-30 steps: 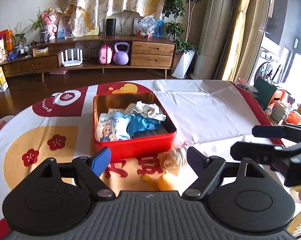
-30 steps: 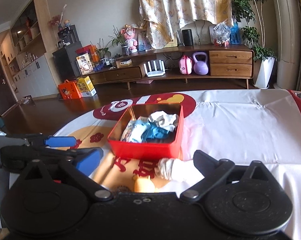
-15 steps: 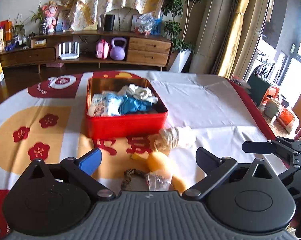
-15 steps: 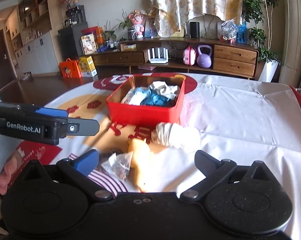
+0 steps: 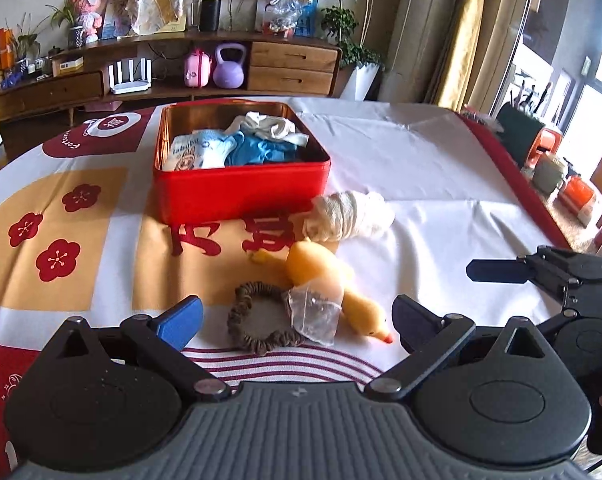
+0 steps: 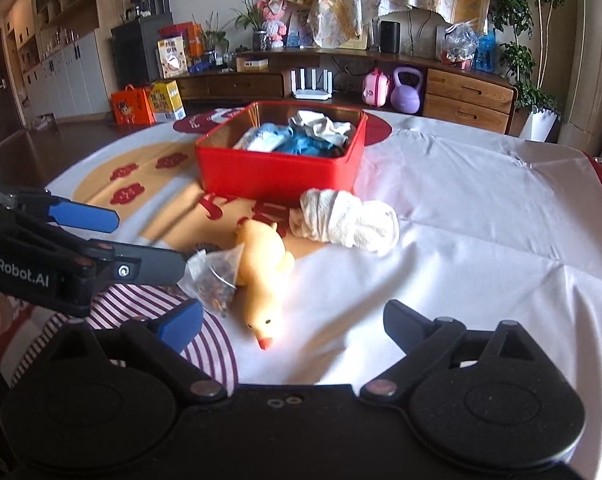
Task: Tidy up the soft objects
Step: 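Grasp the clear plastic bag with the left gripper while the right gripper grasps the yellow duck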
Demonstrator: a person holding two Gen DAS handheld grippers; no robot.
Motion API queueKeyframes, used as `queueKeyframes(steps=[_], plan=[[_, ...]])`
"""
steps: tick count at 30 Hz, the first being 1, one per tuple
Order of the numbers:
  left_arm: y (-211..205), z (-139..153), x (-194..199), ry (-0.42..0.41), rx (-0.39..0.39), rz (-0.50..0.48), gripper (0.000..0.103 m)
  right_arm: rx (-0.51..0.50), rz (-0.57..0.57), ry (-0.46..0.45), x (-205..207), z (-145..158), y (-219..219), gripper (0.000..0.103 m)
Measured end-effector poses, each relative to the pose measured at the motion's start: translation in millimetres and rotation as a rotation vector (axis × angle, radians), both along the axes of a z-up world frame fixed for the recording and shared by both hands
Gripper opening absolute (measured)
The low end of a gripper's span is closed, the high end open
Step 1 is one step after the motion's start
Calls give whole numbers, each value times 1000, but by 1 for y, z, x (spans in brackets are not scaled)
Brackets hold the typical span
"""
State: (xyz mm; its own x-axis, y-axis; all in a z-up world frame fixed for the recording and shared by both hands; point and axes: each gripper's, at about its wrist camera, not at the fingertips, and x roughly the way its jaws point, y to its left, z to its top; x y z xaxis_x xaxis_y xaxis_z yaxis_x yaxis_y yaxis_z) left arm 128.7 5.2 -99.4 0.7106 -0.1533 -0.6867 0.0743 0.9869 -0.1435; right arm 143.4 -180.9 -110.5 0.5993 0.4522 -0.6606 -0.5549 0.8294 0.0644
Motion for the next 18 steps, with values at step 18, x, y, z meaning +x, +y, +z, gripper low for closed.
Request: queueKeyframes(steps=[18], plan=[[-4,-36,29,70,47,16,100,-32,59,56,26,-27,13,63]])
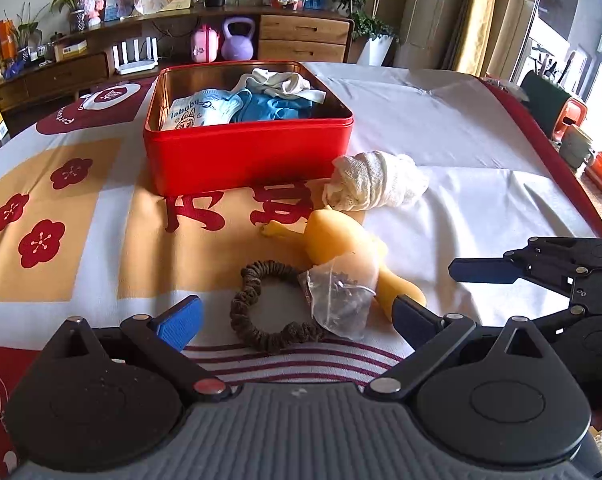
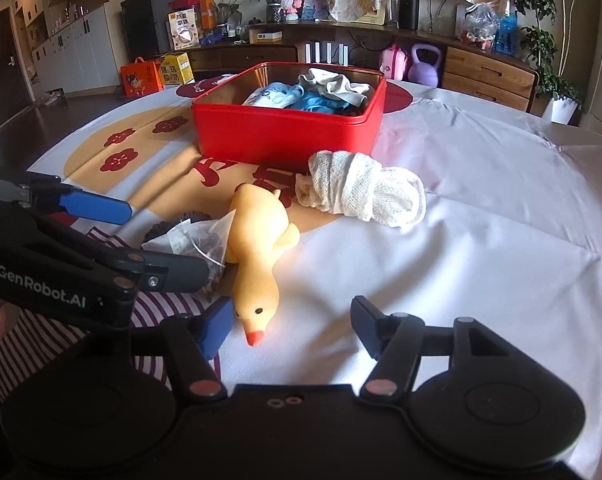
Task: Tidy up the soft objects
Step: 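Grasp the clear plastic bag with the left gripper while the right gripper grasps the yellow duck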
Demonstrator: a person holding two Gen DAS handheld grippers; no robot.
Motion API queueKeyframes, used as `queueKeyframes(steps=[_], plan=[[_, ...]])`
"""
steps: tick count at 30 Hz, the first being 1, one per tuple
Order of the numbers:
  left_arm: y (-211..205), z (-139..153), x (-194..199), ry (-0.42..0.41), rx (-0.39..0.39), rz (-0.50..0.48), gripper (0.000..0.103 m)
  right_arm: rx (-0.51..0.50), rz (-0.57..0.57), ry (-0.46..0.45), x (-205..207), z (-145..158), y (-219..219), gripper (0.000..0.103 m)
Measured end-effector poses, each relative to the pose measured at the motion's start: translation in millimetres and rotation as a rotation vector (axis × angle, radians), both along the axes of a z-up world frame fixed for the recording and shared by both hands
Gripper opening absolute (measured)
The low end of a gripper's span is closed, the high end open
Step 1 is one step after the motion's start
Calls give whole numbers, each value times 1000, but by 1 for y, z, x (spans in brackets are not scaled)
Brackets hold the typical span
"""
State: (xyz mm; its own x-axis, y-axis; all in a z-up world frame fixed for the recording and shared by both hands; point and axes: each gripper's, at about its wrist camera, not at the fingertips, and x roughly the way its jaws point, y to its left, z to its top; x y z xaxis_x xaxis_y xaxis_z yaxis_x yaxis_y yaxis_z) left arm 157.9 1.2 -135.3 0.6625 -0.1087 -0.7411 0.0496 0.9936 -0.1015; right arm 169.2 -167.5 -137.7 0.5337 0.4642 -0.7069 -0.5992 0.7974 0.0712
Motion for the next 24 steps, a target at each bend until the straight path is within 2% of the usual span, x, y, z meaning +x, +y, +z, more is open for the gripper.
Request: queueKeyframes(steps=[2,4,5,9,11,16,18,22,23,24], plan=[[0,-1,3,-3,3,-2,100,5,6,3,1,-1,2,63],[-1,-2,5,-2,5,-5,94,3,14,-1,2,-2,5,59],[-2,-3,6,2,-2,-14,87,-6,19,-5,2,-2,7,51],[-4,-4,9,12,-5,-30,67,-5,31,-10,3,-3,12,48],[-4,-3,9,9,-11,-33,63,7,31,-8,4,-3,13,46],[-3,0,8,-1,-22,-31,45,34,16,5,8,-3,11,42],[-3,1,8,-4,-26,-37,37,50,8,14,8,-3,9,38],[-5,5,5,-20,-9,-30,30,86,-12,34,9,-1,5,30],[-5,6,5,-24,-5,-31,27,96,-16,39,9,0,4,25],[-5,7,4,-31,1,-34,21,104,-24,40,9,1,4,23]])
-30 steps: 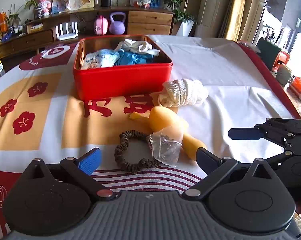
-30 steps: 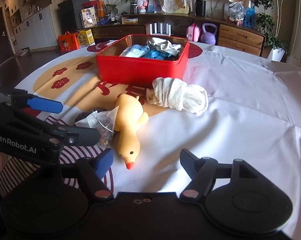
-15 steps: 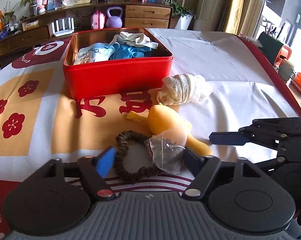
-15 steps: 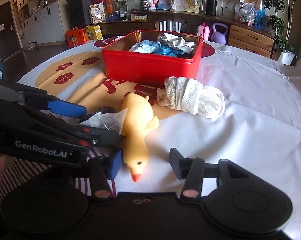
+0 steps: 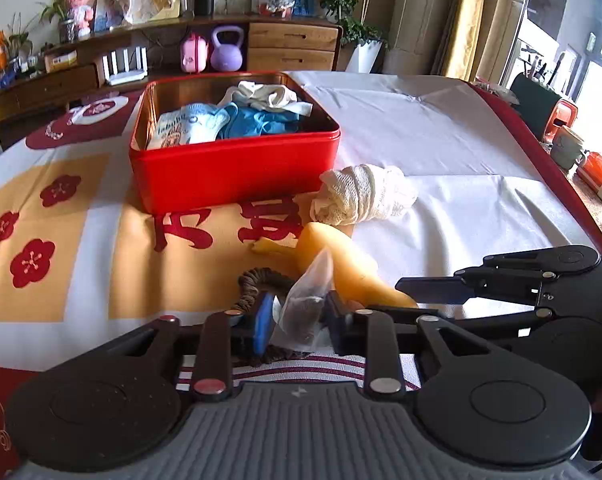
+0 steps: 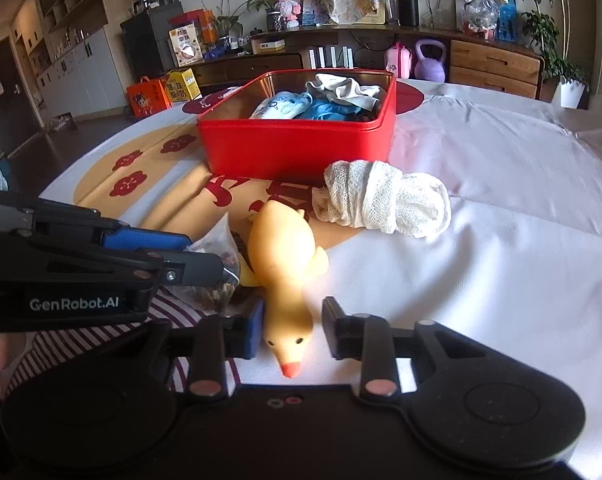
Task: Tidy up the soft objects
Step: 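Grasp the clear plastic bag with the left gripper while the right gripper grasps the yellow duck, then carry the plastic bag and yellow duck up over the red tin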
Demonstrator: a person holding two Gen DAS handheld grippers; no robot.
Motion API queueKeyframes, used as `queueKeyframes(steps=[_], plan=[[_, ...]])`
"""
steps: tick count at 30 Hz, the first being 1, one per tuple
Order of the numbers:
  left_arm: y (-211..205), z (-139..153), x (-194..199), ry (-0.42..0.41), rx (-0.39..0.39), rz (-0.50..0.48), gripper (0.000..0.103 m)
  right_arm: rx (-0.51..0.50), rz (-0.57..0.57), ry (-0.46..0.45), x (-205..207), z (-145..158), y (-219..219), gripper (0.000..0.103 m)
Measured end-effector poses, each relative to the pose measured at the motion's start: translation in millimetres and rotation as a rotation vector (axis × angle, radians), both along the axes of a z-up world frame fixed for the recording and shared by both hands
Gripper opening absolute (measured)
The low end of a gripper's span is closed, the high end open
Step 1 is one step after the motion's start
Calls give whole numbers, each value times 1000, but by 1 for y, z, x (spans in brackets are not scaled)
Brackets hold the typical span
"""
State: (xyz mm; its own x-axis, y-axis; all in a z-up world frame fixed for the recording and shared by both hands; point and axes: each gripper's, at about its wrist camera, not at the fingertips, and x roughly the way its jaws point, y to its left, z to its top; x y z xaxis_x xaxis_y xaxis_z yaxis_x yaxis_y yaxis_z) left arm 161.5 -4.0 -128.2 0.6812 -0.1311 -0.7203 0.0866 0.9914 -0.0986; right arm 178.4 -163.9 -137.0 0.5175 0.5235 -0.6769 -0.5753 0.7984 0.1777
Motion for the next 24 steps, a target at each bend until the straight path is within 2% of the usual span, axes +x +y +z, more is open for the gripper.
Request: queueKeyframes(steps=[5,8,17,24], plan=[[2,1,-3,-4,11,-5,11,2,-29,1,-1,3,1,21],[4,2,-4,-7,3,1,9,40,-46,13,-2,7,-2,21],[12,15,-9,-18,-27,34,8,108,-115,64,-12,24,-18,20],[19,27,-18,-19,-67,48,8,132,-127,41,-26,46,-25,20]])
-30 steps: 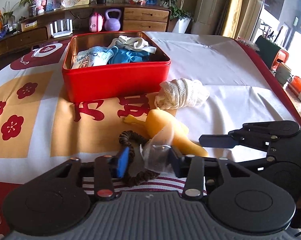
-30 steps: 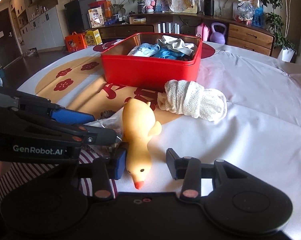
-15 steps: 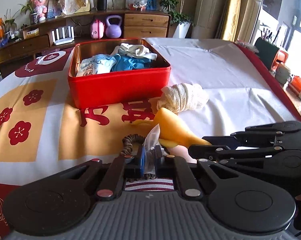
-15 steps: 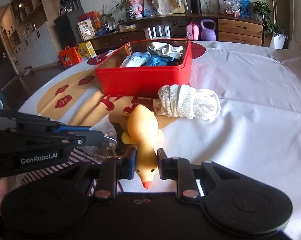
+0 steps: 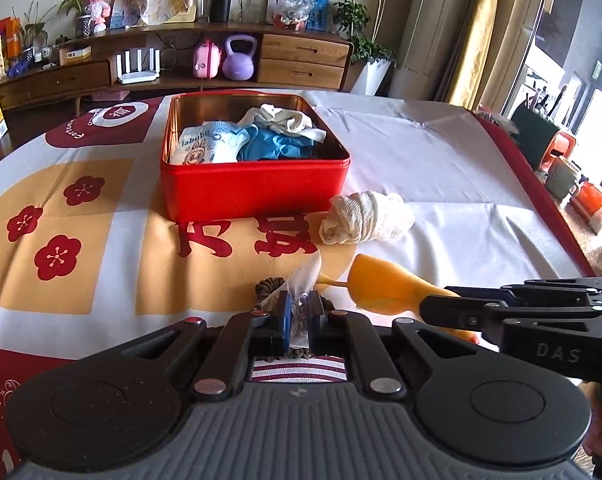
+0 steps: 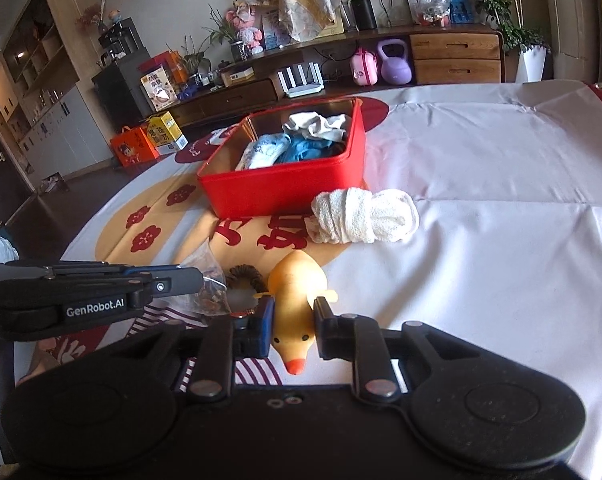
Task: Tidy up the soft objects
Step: 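Carry the plastic bag and yellow duck up over the red tin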
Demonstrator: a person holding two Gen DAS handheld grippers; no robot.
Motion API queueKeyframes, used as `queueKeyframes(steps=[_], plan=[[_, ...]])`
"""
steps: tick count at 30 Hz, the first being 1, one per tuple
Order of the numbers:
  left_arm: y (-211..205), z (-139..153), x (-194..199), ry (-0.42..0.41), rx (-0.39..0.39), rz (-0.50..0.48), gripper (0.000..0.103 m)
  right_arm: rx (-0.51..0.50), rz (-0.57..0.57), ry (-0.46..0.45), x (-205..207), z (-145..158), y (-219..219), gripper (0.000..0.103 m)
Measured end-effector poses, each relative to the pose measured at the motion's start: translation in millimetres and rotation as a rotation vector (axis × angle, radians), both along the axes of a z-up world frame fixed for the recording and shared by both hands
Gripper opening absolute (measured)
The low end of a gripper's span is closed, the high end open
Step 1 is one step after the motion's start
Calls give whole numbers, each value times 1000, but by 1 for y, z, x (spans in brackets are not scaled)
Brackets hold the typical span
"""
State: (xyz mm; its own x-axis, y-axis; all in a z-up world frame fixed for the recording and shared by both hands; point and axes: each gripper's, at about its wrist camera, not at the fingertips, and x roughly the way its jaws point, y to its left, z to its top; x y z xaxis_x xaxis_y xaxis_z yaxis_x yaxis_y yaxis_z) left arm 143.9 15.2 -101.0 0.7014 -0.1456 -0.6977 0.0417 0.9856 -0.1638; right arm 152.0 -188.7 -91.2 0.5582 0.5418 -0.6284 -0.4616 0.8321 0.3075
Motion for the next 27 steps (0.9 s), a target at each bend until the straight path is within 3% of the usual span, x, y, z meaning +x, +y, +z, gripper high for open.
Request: queueKeyframes(steps=[17,27], plan=[[20,53,4,-64,-55,38,8,32,-3,-122,4,71,1,20],[31,82,28,-150,-11,50,8,25,-22,-187,34,94,12,20]])
